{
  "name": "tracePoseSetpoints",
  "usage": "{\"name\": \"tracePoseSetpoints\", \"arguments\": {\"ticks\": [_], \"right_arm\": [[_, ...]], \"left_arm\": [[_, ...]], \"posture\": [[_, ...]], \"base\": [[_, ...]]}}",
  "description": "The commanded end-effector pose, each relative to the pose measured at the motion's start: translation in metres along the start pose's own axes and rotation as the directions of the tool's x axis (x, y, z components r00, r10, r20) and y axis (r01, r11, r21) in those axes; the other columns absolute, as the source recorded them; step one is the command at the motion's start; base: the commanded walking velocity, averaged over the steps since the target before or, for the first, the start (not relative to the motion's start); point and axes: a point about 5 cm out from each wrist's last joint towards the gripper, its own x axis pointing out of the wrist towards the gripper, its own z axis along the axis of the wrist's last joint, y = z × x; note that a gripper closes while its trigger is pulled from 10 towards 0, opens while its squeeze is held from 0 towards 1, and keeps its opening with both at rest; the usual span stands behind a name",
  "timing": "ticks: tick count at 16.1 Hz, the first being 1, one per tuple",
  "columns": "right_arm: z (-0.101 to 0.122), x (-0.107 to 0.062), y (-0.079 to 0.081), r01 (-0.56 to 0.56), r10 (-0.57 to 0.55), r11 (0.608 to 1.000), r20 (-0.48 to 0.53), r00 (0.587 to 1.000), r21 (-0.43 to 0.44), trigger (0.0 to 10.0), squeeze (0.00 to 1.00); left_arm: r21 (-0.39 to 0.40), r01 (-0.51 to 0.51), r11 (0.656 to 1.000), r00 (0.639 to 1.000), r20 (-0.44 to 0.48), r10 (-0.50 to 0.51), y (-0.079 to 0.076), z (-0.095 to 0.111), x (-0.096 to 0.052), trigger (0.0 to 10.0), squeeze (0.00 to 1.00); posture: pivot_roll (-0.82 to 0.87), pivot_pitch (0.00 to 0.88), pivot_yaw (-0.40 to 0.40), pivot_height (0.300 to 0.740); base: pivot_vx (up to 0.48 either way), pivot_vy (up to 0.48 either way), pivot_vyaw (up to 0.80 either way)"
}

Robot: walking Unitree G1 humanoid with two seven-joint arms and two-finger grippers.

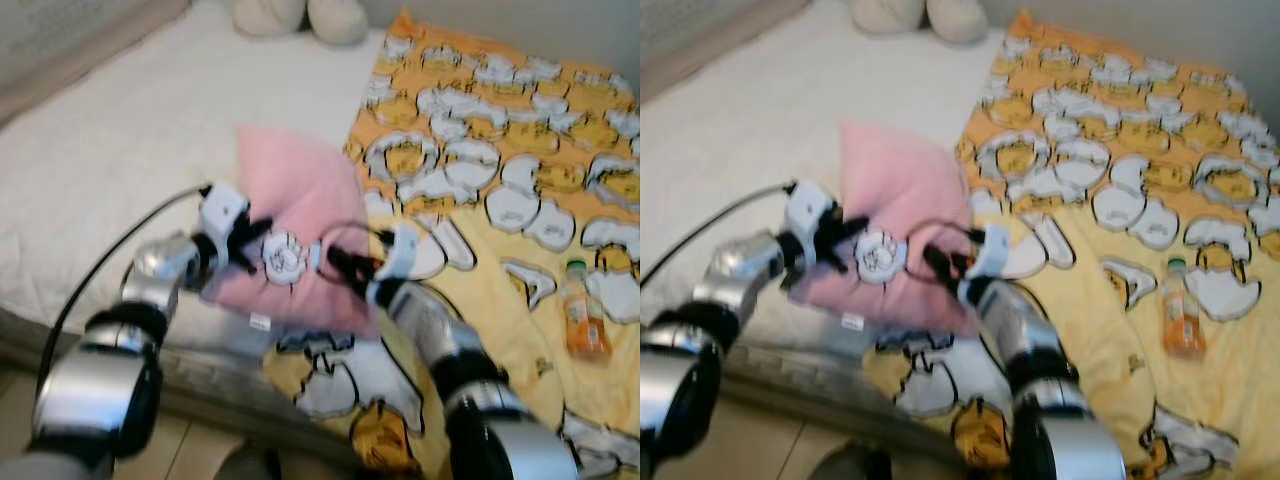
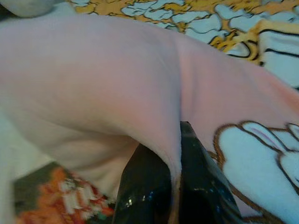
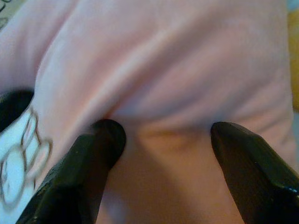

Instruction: Clean up the room

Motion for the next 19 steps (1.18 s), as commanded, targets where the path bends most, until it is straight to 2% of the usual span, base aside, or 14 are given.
{"name": "tracePoseSetpoints", "arguments": {"ticks": [1,4,6,7,8,9,10,11,13,14,15,16,17,19], "right_arm": [[0.003,0.001,-0.005,0.038,-0.038,0.999,0.019,0.999,-0.003,10.0,0.00],[0.009,-0.003,-0.017,0.049,-0.050,0.998,0.037,0.998,0.026,10.0,0.00],[0.010,-0.010,-0.031,0.060,-0.062,0.995,0.012,0.998,0.080,10.0,0.00],[0.010,-0.012,-0.036,0.078,-0.078,0.995,0.000,0.997,0.056,10.0,0.00],[0.012,-0.020,-0.051,0.143,-0.147,0.986,-0.037,0.988,-0.091,10.0,0.00],[0.014,-0.022,-0.056,0.168,-0.178,0.970,-0.044,0.983,-0.176,10.0,0.00],[0.015,-0.024,-0.058,0.177,-0.193,0.958,-0.049,0.980,-0.225,10.0,0.00],[0.015,-0.024,-0.058,0.177,-0.193,0.958,-0.049,0.980,-0.225,10.0,0.00],[0.014,-0.021,-0.054,0.154,-0.170,0.969,-0.070,0.983,-0.192,10.0,0.00],[0.013,-0.019,-0.051,0.137,-0.153,0.972,-0.075,0.985,-0.189,10.0,0.00],[0.012,-0.018,-0.049,0.122,-0.139,0.974,-0.079,0.987,-0.190,10.0,0.00],[0.011,-0.016,-0.045,0.098,-0.114,0.979,-0.081,0.990,-0.179,10.0,0.00],[0.010,-0.013,-0.040,0.072,-0.083,0.987,-0.073,0.994,-0.141,10.0,0.00],[0.008,-0.009,-0.033,0.042,-0.050,0.994,-0.074,0.996,-0.099,10.0,0.00]], "left_arm": [[-0.007,0.061,0.998,0.998,0.027,-0.061,-0.013,0.000,0.006,10.0,0.00],[-0.030,0.068,0.997,0.997,0.036,-0.067,-0.014,-0.004,0.003,10.0,0.00],[-0.032,0.080,0.996,0.996,0.032,-0.079,-0.015,-0.008,0.000,10.0,0.00],[-0.026,0.087,0.996,0.996,0.029,-0.086,-0.015,-0.008,0.000,10.0,0.00],[-0.006,0.096,0.995,0.995,0.022,-0.096,-0.016,-0.009,-0.001,10.0,0.00],[0.006,0.099,0.995,0.995,0.018,-0.099,-0.016,-0.009,-0.001,10.0,0.00],[0.019,0.098,0.995,0.995,0.018,-0.098,-0.016,-0.008,-0.001,10.0,0.00],[0.019,0.098,0.995,0.995,0.018,-0.098,-0.016,-0.008,-0.001,10.0,0.00],[0.219,0.026,0.975,1.000,-0.002,-0.026,-0.005,0.005,-0.002,10.0,0.00],[0.329,0.001,0.944,1.000,0.007,-0.003,0.003,0.018,-0.002,10.0,0.00],[0.405,-0.011,0.914,1.000,0.007,0.009,0.008,0.027,-0.001,10.0,0.00],[0.499,-0.035,0.866,0.999,0.022,0.028,0.014,0.041,0.000,10.0,0.00],[0.556,-0.047,0.830,0.999,0.036,0.032,0.017,0.052,0.001,10.0,0.00],[0.588,-0.053,0.807,0.998,0.045,0.033,0.017,0.059,0.004,10.0,0.00]], "posture": [[0.07,0.014,-0.062,0.740],[0.08,0.024,-0.071,0.740],[0.09,0.034,-0.070,0.740],[0.09,0.035,-0.070,0.740],[0.10,0.039,-0.072,0.740],[0.10,0.039,-0.074,0.740],[0.10,0.039,-0.075,0.740],[0.10,0.039,-0.075,0.740],[0.11,0.043,-0.084,0.740],[0.11,0.041,-0.084,0.740],[0.12,0.038,-0.085,0.740],[0.12,0.035,-0.086,0.740],[0.12,0.031,-0.087,0.740],[0.12,0.029,-0.084,0.740]], "base": [[0.000,0.000,0.00],[0.000,0.000,0.00],[0.000,0.000,0.00],[0.000,0.000,0.00],[0.000,0.000,0.00],[0.000,0.000,0.00],[0.000,0.000,0.00],[0.000,0.000,0.00],[0.000,0.000,0.00],[0.000,0.000,0.00],[0.000,0.000,0.00],[0.000,0.000,0.00],[0.000,0.000,0.00],[0.000,0.000,0.00]]}}
